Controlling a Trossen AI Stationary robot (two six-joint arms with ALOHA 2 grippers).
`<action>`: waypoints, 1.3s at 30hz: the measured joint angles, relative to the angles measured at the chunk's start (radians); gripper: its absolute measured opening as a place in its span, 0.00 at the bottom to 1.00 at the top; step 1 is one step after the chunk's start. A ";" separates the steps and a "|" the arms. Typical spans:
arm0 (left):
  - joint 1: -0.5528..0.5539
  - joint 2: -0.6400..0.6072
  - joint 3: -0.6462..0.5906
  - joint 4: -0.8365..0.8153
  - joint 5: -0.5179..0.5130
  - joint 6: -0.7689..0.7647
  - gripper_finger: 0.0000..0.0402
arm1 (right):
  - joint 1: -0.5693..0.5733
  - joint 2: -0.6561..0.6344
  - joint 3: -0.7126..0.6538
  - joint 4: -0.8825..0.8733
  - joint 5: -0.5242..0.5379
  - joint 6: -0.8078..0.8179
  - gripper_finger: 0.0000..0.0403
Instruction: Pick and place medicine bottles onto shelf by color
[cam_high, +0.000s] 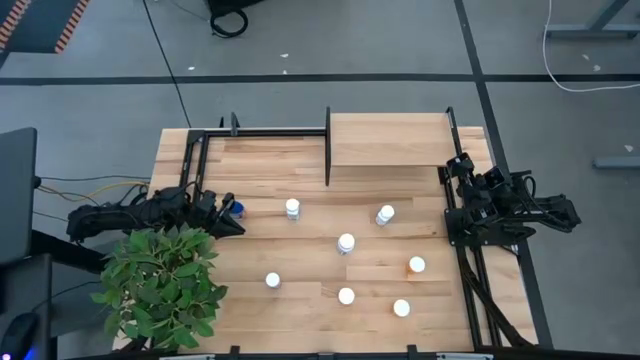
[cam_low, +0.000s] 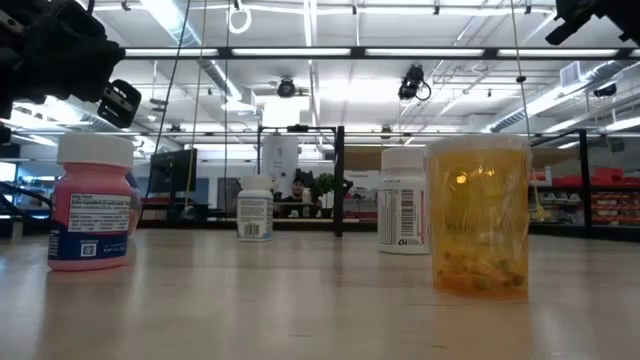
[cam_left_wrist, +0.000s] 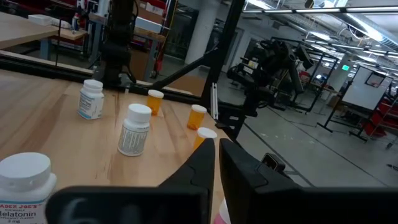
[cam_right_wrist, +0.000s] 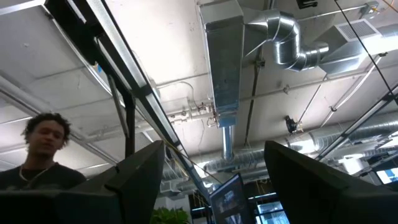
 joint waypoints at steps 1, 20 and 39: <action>0.000 0.000 0.000 0.000 0.000 0.000 0.08 | 0.000 0.000 0.000 0.000 0.000 0.000 0.71; -0.001 0.084 0.161 0.088 -0.191 0.102 0.07 | 0.000 0.000 0.000 0.000 0.000 0.000 0.71; -0.001 0.753 0.896 -0.315 -0.399 0.016 0.07 | 0.000 0.000 0.046 0.003 0.161 0.000 0.71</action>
